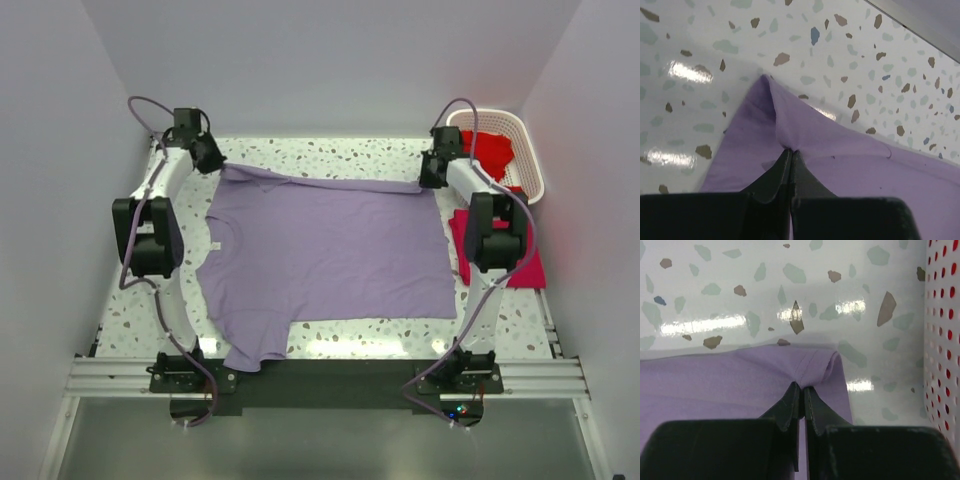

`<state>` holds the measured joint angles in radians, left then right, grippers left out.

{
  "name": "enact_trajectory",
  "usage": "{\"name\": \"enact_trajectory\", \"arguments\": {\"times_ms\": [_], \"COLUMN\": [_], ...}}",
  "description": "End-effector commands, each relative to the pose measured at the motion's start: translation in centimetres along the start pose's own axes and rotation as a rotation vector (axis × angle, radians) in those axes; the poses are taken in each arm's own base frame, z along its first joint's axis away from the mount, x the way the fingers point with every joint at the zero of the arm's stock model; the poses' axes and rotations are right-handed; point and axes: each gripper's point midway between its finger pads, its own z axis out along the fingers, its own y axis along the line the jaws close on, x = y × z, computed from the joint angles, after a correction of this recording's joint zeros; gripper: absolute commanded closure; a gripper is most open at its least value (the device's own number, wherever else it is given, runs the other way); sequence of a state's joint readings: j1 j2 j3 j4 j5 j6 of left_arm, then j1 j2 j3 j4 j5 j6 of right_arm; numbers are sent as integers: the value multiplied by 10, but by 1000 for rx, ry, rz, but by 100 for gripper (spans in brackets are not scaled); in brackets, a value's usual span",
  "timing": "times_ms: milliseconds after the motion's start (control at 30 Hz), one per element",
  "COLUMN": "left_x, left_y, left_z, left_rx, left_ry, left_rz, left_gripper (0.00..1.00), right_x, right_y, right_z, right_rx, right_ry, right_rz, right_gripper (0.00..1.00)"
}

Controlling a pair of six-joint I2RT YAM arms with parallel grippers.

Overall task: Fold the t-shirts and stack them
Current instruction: Fold the tshirt

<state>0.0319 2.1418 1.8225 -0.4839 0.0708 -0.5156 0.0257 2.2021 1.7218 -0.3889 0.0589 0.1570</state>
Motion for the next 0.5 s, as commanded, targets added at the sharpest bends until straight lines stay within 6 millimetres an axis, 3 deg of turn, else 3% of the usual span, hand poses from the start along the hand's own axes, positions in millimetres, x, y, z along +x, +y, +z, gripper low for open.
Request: {"name": "enact_trajectory", "arguments": {"times_ms": [0,200,333,467], "left_x": [-27,5,39,54], "left_y": [-15,-7,15,25], "left_z": [-68,-112,-131,-160], "left_rx": [28,27,-21,-36], "left_ry": [-89,-56,-35,-56], "left_rz": [-46,-76,-82,-75], "left_gripper": [100,100,100,100], "right_x": [-32,-14,10,25], "right_y": [-3,-5,-9,-14], "right_z": [-53,-76,-83,-90], "right_rx": [-7,-12,-11,4], "right_ry": [-86,-58,-13,13], "right_rz": [17,20,23,29], "right_gripper": [100,100,100,100]}}
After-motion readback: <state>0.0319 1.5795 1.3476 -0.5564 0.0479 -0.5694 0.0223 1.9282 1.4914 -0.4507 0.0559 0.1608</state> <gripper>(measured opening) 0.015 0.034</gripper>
